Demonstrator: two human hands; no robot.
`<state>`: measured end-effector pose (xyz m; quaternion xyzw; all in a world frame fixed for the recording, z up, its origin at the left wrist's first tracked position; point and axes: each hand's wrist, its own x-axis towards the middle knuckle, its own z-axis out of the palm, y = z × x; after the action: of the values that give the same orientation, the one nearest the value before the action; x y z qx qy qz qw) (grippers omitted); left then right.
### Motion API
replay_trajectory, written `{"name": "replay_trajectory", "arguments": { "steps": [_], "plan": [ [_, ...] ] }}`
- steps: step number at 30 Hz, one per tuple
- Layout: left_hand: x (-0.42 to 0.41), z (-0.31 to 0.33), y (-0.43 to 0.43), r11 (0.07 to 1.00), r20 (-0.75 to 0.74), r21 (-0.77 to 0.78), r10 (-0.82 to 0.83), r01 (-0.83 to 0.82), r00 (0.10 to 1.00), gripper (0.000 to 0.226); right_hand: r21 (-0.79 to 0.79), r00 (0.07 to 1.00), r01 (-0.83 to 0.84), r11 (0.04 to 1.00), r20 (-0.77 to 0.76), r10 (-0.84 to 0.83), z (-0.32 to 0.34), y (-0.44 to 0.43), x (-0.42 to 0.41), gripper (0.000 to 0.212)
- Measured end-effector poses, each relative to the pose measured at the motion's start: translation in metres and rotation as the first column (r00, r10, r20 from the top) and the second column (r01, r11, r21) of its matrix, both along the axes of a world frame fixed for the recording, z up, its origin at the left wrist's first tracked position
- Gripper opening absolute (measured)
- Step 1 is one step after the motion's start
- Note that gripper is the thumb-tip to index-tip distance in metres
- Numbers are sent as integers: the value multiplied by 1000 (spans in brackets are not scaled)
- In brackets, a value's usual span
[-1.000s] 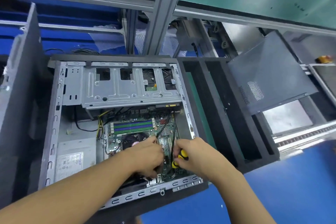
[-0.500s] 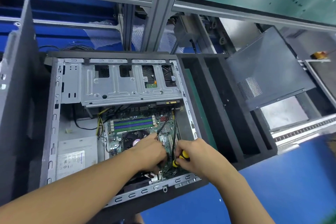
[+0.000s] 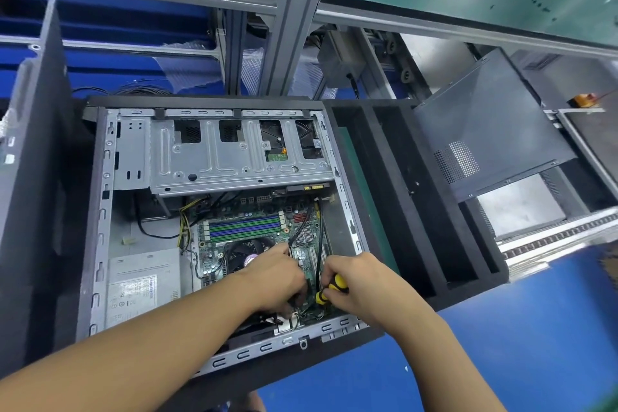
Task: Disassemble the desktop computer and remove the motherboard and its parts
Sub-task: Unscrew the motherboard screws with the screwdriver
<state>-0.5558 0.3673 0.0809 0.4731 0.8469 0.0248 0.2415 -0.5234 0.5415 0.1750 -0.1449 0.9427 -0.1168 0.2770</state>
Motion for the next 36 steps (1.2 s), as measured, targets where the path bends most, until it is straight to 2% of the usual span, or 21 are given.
{"name": "replay_trajectory", "arguments": {
  "steps": [8,13,36],
  "plan": [
    [-1,-1,0,1000,-9,8,12,-12,1000,32,17,995,-91,996,-36,92,-4,-2,7,6],
    [-1,-2,0,1000,-1,13,16,-16,1000,31,-5,999,-11,1000,-44,11,-2,5,7,7],
    [0,-3,0,1000,-3,24,14,-14,1000,35,-13,999,-38,999,-26,38,-5,5,8,7]
  ]
}}
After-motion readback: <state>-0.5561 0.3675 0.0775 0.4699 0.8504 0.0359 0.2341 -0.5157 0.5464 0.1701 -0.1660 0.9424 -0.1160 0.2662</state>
